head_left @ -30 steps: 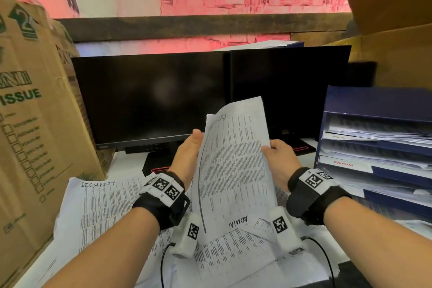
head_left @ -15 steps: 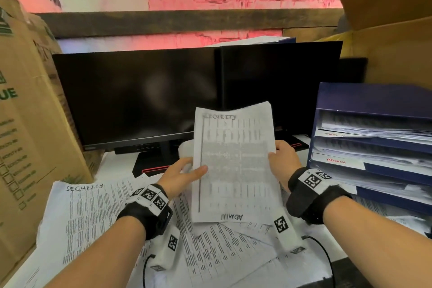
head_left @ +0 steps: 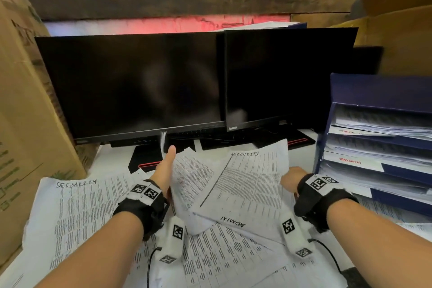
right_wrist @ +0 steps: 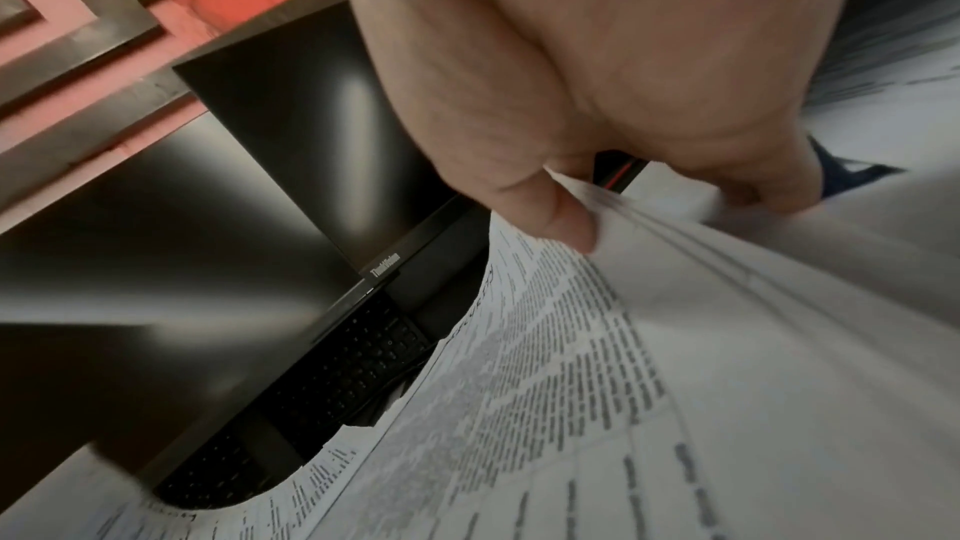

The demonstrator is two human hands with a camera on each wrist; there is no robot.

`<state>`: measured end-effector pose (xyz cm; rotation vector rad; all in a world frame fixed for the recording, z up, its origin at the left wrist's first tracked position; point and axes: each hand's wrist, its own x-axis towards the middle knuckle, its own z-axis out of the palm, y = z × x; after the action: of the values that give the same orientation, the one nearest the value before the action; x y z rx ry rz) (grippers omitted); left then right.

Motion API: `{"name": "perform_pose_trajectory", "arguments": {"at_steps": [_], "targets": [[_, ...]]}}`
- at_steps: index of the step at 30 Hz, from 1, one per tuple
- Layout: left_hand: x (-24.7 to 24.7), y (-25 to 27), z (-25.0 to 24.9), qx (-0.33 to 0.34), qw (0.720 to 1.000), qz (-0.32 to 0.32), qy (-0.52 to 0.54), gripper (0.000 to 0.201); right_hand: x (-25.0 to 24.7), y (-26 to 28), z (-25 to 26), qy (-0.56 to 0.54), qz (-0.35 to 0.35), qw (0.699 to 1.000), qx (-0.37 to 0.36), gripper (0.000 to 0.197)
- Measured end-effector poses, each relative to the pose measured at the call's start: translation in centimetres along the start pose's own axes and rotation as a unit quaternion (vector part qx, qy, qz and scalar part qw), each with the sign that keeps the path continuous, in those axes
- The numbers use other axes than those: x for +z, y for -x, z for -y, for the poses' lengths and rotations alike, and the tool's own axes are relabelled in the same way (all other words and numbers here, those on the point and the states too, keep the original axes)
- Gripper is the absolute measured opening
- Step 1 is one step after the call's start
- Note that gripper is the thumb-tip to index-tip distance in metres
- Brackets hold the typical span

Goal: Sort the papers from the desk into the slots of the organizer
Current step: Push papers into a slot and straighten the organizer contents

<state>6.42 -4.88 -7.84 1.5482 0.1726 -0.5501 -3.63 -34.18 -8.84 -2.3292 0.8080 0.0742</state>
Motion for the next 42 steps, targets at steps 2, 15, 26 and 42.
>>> {"name": "perform_pose_trajectory", "arguments": {"at_steps": [2, 15, 26, 42], "targets": [[-0.3, 0.1, -0.2, -0.001, 1.000, -0.010, -0.006, 0.079, 0.3, -0.3, 0.4, 0.024, 0.006, 1.000, -0.018, 0.035], [-0.2, -1.7, 2.3, 0.115, 0.974, 0.027, -0.195, 0.053, 0.4, 0.9, 0.4, 0.032, 0.079, 0.985, -0.153, 0.035], [0.3, 3.3, 0.5, 0.226, 0.971, -0.052, -0.051, 0.033, 0.9, 0.8, -0.8, -0.214, 0.003, 0.969, -0.121, 0.024], [2.1, 6.3, -2.6, 0.350, 0.927, -0.137, -0.015, 0.030, -3.9, 5.9, 2.9, -0.243, -0.192, 0.921, -0.236, 0.018]]}}
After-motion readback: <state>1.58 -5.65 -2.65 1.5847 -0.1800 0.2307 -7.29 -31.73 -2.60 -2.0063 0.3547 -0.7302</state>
